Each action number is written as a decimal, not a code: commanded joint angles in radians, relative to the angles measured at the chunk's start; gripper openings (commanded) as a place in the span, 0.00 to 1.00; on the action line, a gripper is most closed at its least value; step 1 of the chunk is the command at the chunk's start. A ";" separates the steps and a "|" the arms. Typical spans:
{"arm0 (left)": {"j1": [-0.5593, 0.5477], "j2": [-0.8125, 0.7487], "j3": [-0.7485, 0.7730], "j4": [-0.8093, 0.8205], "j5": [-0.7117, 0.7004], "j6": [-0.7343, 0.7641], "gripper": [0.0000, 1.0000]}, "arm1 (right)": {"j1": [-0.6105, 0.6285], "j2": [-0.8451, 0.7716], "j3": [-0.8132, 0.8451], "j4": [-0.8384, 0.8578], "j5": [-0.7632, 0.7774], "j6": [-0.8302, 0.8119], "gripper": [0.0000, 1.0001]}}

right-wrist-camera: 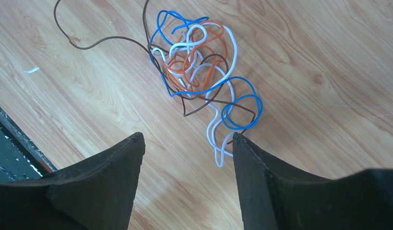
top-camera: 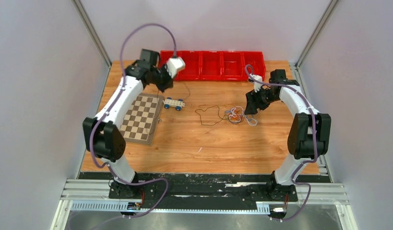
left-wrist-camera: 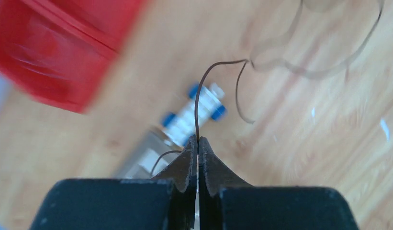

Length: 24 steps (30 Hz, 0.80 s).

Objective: Untangle the cables

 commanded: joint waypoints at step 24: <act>0.098 0.329 0.699 0.909 0.091 -0.846 0.00 | -0.008 0.034 0.084 0.016 -0.007 0.059 0.64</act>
